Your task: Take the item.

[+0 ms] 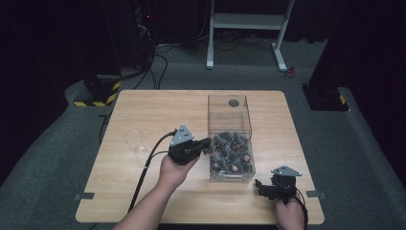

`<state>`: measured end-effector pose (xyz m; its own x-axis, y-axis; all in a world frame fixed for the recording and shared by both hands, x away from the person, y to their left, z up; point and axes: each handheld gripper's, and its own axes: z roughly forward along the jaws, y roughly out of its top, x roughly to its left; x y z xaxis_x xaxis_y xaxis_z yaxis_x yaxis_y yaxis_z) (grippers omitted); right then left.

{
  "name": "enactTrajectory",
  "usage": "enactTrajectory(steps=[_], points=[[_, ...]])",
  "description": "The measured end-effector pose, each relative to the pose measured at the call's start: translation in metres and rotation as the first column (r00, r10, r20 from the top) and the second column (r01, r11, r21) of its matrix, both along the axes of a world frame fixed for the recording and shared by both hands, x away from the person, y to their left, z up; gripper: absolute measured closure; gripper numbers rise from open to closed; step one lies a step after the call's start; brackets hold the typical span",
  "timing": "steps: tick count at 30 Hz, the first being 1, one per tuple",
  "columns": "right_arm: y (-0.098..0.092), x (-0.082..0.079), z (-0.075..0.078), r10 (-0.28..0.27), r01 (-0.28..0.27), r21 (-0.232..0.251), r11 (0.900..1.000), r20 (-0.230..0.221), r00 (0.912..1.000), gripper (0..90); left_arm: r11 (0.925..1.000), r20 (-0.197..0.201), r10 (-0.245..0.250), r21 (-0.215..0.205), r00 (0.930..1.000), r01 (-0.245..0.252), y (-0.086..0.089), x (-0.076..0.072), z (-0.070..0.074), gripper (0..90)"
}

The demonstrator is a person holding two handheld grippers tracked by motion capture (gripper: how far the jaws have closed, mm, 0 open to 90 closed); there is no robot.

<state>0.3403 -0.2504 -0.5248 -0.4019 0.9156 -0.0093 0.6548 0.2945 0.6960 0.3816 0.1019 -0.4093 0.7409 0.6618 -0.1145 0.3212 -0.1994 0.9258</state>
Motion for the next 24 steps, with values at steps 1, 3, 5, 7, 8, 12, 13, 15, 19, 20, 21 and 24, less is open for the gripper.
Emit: enactTrajectory(steps=[1,3,5,7,8,12,13,15,19,20,21,24], points=[[0.0,0.0,0.0,0.0,0.0,0.002,1.0,-0.003,1.0,7.8,1.0,0.0,0.001,-0.001,1.0,-0.001,0.002,0.0,0.0,90.0],[0.0,0.0,0.0,0.001,-0.001,0.002,1.0,-0.003,1.0,7.9,1.0,0.002,0.003,0.004,1.0,-0.003,0.005,-0.001,0.0,90.0],[0.0,0.0,0.0,0.004,-0.004,0.006,1.0,-0.002,1.0,7.9,1.0,0.004,0.004,0.004,1.0,-0.004,0.009,-0.003,0.001,90.0],[0.0,0.0,0.0,0.005,-0.005,0.006,1.0,-0.001,1.0,7.9,1.0,0.01,-0.002,0.004,0.9999,0.002,0.013,-0.004,0.002,90.0],[0.0,0.001,0.0,0.005,-0.005,0.005,1.0,-0.001,1.0,7.8,1.0,0.014,-0.004,0.009,0.9999,0.004,0.015,-0.005,0.002,90.0],[0.001,0.0,0.0,0.0,0.0,0.002,1.0,-0.002,1.0,7.7,0.9999,0.013,-0.011,0.012,0.9999,0.011,0.023,-0.008,0.002,90.0],[0.001,0.0,0.0,-0.002,0.002,0.002,1.0,-0.002,1.0,7.7,0.9998,0.014,-0.013,0.015,0.9998,0.013,0.026,-0.008,0.001,90.0],[0.001,0.0,0.0,-0.001,0.001,0.001,1.0,-0.001,1.0,7.8,0.9997,0.014,-0.02,0.015,0.9997,0.02,0.031,-0.008,0.001,90.0],[0.001,0.0,0.0,-0.002,0.002,0.0,1.0,-0.001,1.0,7.7,0.9995,0.016,-0.028,0.013,0.9995,0.027,0.041,-0.009,-0.001,90.0],[0.001,0.0,0.0,-0.002,0.002,0.0,1.0,-0.001,1.0,7.7,0.9995,0.016,-0.029,0.013,0.9995,0.029,0.044,-0.009,-0.001,90.0],[0.001,0.0,0.0,-0.003,0.003,0.002,1.0,-0.003,1.0,7.6,0.9995,0.018,-0.03,0.012,0.9994,0.03,0.047,-0.01,-0.002,90.0],[0.002,0.001,0.0,-0.001,0.001,0.002,1.0,-0.003,1.0,7.6,0.9994,0.021,-0.034,0.003,0.9992,0.034,0.054,-0.012,-0.003,90.0]])
